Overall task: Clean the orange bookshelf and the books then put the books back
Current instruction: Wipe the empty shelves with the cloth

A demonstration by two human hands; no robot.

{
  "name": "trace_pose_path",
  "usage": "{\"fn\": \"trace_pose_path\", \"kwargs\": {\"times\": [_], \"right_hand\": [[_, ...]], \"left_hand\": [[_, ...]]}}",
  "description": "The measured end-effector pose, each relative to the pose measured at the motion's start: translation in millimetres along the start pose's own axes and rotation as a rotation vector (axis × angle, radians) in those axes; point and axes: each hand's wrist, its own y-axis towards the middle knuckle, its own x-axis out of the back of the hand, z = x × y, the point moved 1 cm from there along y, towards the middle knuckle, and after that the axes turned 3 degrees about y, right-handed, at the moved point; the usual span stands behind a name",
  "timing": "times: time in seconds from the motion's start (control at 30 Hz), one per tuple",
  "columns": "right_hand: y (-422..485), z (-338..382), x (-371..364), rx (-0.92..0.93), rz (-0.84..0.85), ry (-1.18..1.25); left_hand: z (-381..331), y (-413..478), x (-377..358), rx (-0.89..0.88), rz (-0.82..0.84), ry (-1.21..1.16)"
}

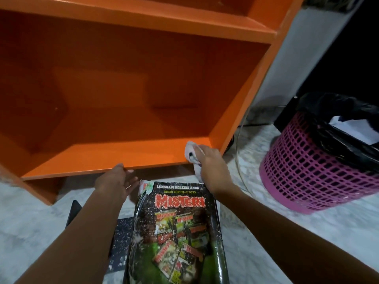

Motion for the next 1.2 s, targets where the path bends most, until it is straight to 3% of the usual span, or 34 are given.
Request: {"fn": "trace_pose_path", "kwargs": {"times": [0.1,0.2,0.33,0.47,0.6,0.77,0.93,1.0,1.1,1.2], "right_hand": [[-49,-2,13,-0.112,0.090,0.337],[-65,-5,28,-0.248,-0.046,0.652],[-45,-37,22,-0.561,-0.347,0.635],[-28,-16,10,-0.829,-0.329,0.787],[-24,41,-10,-0.817,-0.157,0.944],[-1,95,-23,-0.894,-0.132,1.191],[-6,136,-27,-0.634,0.191,1.152],[-3,137,-29,-0.617,0.222,1.174],[-5,116,-25,-0.812,0.187,1.385],[-8,77,-19,-1.038,-0.010,1.460]], "left_hand": [[-1,-3,-4,0.016,-0.014,-0.020],[-1,-6,-10,0.016,-0.048,-0.032],[1,-7,-9,0.004,-0.065,-0.012],[-2,-9,-9,0.001,-0.028,0.026],[-3,-10,-7,0.004,0.054,0.056],[-3,-2,-3,0.010,0.010,0.065],[-7,-1,-1,0.024,-0.023,0.172],[-8,-3,1,0.033,-0.047,0.176],[-7,-11,0,0.022,0.007,0.169],[-7,-14,0,0.018,-0.001,0.153]]}}
